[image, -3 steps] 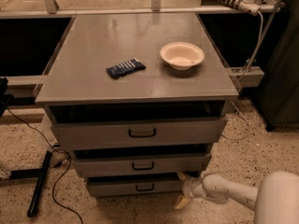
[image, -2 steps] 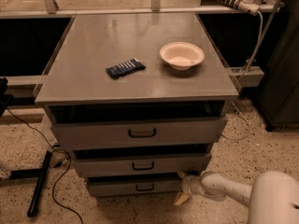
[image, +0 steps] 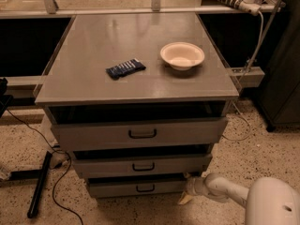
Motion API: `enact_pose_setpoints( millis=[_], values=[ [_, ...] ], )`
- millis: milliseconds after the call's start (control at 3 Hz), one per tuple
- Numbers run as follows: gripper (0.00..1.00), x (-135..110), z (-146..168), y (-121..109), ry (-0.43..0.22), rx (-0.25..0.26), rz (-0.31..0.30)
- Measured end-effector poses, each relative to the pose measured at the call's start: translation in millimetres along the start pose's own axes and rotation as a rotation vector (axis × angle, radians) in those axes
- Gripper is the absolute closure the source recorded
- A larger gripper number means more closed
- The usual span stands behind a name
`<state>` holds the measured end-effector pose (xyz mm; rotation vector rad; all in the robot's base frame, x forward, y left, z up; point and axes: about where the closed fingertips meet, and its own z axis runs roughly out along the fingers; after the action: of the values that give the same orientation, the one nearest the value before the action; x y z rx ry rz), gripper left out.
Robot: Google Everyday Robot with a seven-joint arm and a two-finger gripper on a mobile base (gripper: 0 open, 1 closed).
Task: Close top drawer
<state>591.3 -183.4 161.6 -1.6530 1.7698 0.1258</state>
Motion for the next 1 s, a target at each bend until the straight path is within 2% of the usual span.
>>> enact_pose_setpoints(
  millis=[333,667,1000],
  values=[
    [0.00,0.0,0.1,0.0,0.000,0.000,0.000],
    [0.00,-4.3,12.1,7.1,-0.006,-0.047,-0.023],
    [0.00,-5.9,12.7,9.9,-0.006,-0.063,-0.024]
  ],
)
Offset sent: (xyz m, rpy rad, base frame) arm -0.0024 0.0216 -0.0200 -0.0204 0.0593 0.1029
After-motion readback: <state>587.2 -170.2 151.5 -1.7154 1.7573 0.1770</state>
